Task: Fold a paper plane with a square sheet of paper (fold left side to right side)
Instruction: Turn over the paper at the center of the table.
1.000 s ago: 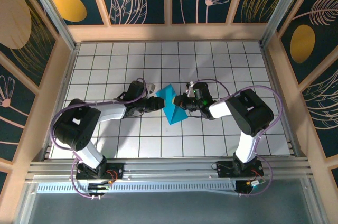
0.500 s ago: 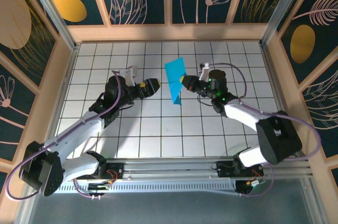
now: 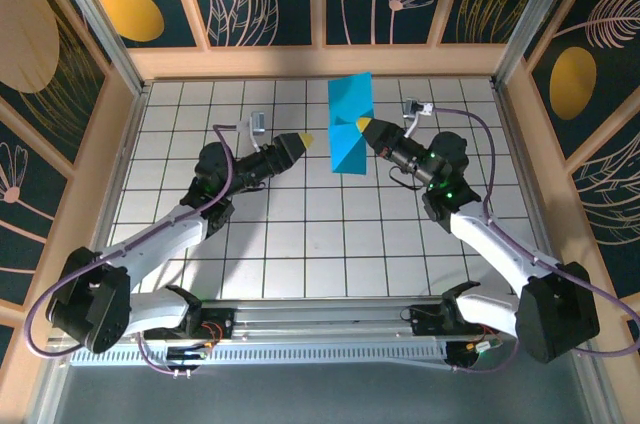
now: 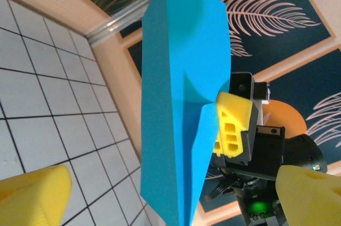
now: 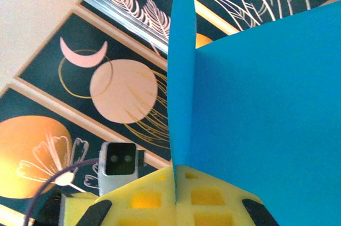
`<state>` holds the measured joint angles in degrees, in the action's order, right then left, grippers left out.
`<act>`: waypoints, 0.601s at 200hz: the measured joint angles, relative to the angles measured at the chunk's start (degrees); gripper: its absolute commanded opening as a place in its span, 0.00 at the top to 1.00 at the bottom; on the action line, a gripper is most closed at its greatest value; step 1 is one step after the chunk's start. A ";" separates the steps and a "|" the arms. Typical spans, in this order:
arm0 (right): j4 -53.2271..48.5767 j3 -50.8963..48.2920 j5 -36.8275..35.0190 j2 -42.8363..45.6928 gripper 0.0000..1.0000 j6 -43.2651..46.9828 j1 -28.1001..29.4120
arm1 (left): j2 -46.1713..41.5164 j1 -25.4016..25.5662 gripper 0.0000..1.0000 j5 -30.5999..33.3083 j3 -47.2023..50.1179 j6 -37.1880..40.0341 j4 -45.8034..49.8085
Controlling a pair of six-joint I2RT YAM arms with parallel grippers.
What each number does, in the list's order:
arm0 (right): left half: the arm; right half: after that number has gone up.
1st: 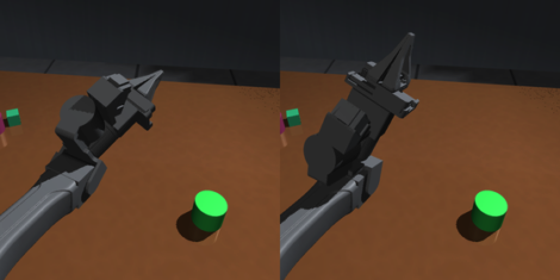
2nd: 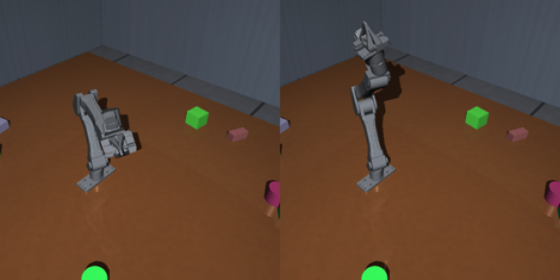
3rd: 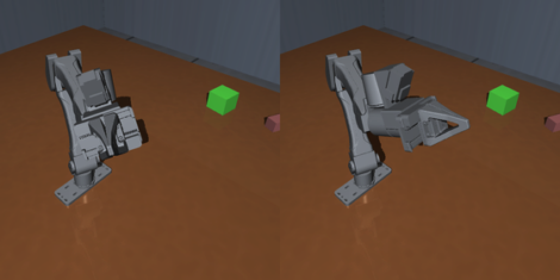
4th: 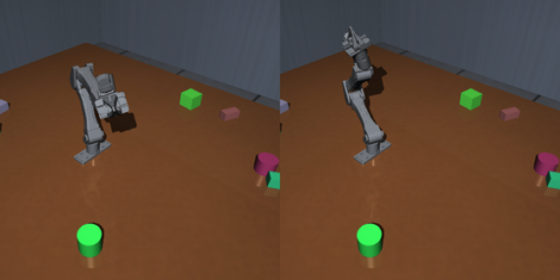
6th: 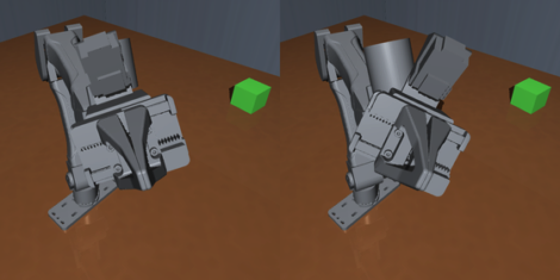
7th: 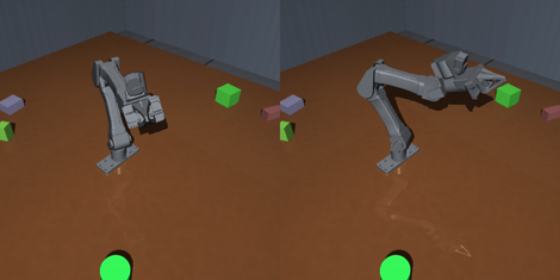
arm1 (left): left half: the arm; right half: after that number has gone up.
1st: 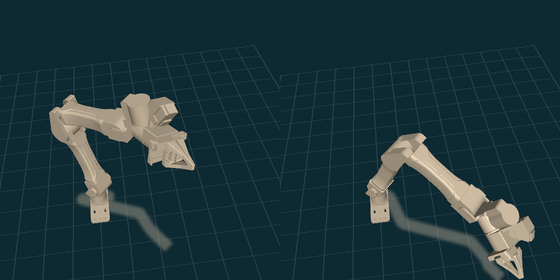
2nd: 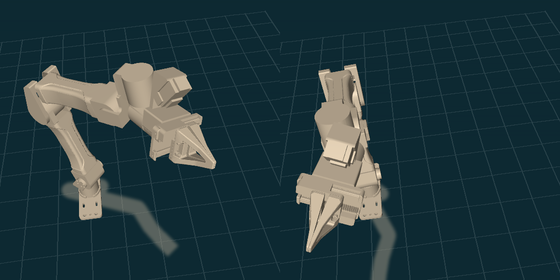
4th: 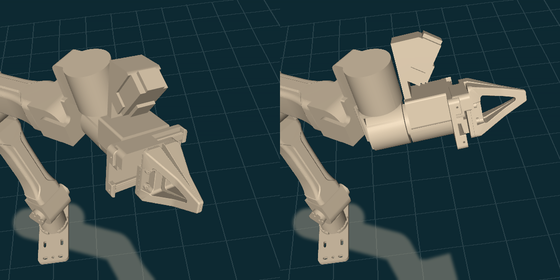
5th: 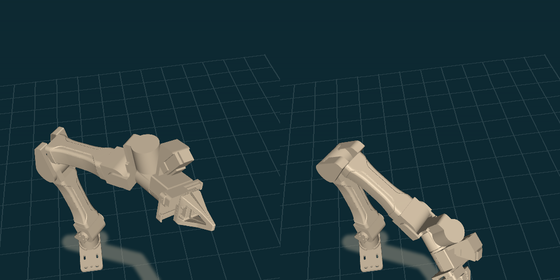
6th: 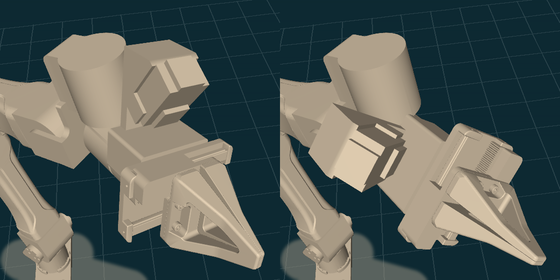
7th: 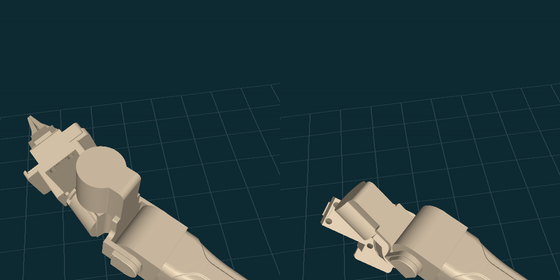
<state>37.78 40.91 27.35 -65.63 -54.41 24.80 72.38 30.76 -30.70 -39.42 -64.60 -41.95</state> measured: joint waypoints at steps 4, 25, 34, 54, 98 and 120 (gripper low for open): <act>0.37 0.00 0.13 0.00 1.00 -0.48 0.04 | 0.20 0.13 0.02 -0.42 -0.02 -0.24 -0.42; 2.25 0.00 0.61 -0.13 1.00 -2.73 0.46 | 1.42 1.57 0.02 -2.19 -0.81 -1.11 -1.68; 2.97 0.00 0.83 -0.35 1.00 -3.28 0.98 | 2.03 2.38 0.03 -2.75 -1.42 -1.29 -1.97; 3.72 0.79 1.16 -1.46 1.00 -4.09 2.40 | 3.34 3.96 0.10 -3.69 -2.69 -1.75 -2.36; 4.61 1.49 1.22 -3.45 1.00 -4.90 4.15 | 4.87 5.05 0.38 -4.79 -3.67 -3.10 -4.28; 5.44 1.49 1.22 -3.89 1.00 -5.14 4.24 | 4.87 5.05 0.49 -4.85 -4.24 -3.26 -4.35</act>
<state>43.22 42.39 28.58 -69.52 -59.55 29.04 77.25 35.81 -35.55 -43.66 -67.85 -46.30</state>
